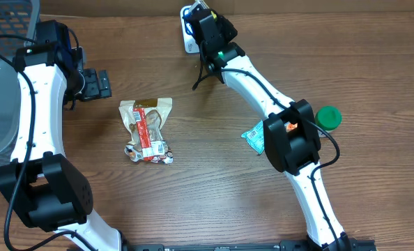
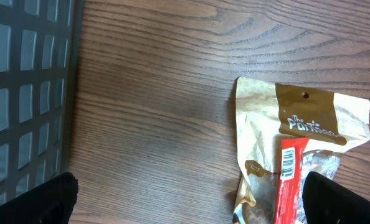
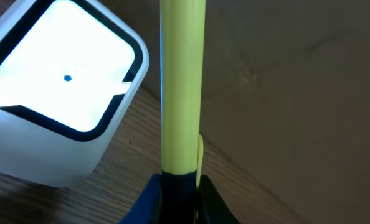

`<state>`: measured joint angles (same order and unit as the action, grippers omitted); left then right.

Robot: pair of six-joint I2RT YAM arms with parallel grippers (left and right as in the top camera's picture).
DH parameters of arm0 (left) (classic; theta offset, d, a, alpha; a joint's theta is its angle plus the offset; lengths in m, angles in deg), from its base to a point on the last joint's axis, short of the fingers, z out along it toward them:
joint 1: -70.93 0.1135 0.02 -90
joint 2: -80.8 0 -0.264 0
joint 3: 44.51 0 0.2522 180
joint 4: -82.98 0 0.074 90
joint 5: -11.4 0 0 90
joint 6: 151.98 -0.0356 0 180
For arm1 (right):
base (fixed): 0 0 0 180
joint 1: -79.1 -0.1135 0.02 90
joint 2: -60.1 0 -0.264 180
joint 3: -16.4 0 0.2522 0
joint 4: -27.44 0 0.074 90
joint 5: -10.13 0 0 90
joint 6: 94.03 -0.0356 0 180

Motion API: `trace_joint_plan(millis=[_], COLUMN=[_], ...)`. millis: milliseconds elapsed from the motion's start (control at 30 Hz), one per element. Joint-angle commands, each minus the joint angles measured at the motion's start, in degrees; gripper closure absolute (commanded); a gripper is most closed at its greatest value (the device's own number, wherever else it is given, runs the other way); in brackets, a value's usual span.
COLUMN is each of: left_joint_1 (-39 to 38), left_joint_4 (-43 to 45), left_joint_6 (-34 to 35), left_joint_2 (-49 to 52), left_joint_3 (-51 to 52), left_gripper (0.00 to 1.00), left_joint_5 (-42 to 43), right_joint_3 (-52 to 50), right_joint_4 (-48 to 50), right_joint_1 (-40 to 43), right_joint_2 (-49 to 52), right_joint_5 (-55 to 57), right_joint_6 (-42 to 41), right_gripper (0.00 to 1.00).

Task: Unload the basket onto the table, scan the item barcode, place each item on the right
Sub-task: 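Hold the yellow marker against the white scanner, then carry the marker right and lower it onto the table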

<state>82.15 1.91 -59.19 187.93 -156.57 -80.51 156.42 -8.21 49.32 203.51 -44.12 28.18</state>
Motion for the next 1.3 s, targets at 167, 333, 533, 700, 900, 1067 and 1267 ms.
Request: trace_joint_plan(millis=[167, 333, 533, 700, 900, 1067, 1267], left_joint_1=[-0.4, -0.4, -0.4, -0.4, -0.4, -0.4, -0.4], left_joint_4=[0.1, 0.1, 0.1, 0.1, 0.1, 0.1, 0.1], left_joint_6=[-0.9, -0.9, -0.9, -0.9, -0.9, -0.9, -0.9], left_joint_2=[-1.1, -1.1, -1.1, -1.1, -1.1, -1.1, -1.1], left_joint_3=[-1.2, -1.2, -1.2, -1.2, -1.2, -1.2, -1.2], left_gripper=[0.00, 0.00, 0.00, 0.00, 0.00, 0.00, 0.00], left_joint_5=[0.4, 0.4, 0.4, 0.4, 0.4, 0.4, 0.5], right_joint_3=[0.5, 0.5, 0.5, 0.5, 0.6, 0.6, 0.6], right_joint_4=[4.8, 6.0, 5.4, 5.3, 5.1, 5.5, 5.8], right_joint_1=[-2.1, -2.4, -2.1, -2.1, -2.8, -3.1, -3.1], right_joint_2=[5.7, 7.1, 7.2, 7.2, 7.0, 5.9, 1.9], right_joint_5=[4.4, 4.6, 5.8, 6.3, 6.9, 8.9, 10.7], right_joint_6=[23.1, 24.6, 24.6, 24.6, 24.6, 24.6, 19.7], right_gripper=[0.96, 0.96, 0.96, 0.96, 0.96, 0.96, 0.96])
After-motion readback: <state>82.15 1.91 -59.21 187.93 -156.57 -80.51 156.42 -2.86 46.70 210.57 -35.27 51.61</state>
